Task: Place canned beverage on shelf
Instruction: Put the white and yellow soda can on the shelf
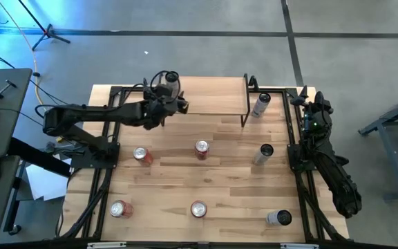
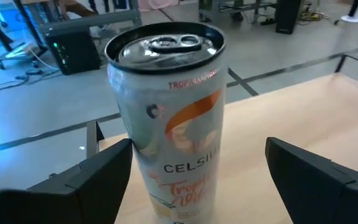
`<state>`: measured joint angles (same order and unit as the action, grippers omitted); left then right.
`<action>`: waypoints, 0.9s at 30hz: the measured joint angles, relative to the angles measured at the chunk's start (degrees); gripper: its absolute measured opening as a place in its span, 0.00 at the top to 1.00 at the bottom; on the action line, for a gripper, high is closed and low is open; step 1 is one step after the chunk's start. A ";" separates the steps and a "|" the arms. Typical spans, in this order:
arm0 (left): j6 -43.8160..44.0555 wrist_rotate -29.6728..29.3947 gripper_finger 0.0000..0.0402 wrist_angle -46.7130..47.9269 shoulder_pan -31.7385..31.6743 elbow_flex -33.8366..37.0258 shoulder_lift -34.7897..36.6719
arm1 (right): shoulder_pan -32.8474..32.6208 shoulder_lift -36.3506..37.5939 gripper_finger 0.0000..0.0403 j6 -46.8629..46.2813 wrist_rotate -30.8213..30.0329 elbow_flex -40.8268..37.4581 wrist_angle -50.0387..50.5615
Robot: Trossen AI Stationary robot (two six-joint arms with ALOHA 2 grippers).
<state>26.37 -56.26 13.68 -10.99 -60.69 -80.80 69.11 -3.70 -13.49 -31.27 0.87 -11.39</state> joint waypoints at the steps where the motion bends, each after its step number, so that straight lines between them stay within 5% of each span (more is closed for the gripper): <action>1: -0.31 0.05 0.15 -0.95 -0.30 0.00 -0.58 | -0.01 0.00 0.19 0.01 0.00 0.01 0.01; 20: -1.11 -1.54 0.16 -6.56 -3.31 0.00 -4.45 | -0.01 -0.01 0.19 0.00 0.00 0.01 0.01; 27: -1.11 -1.01 0.26 -6.25 -3.29 0.00 -4.45 | -0.01 -0.02 0.19 0.01 0.00 0.01 0.01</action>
<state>25.26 -57.28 7.43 -14.28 -60.69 -85.25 69.10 -3.72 -13.48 -31.27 0.89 -11.38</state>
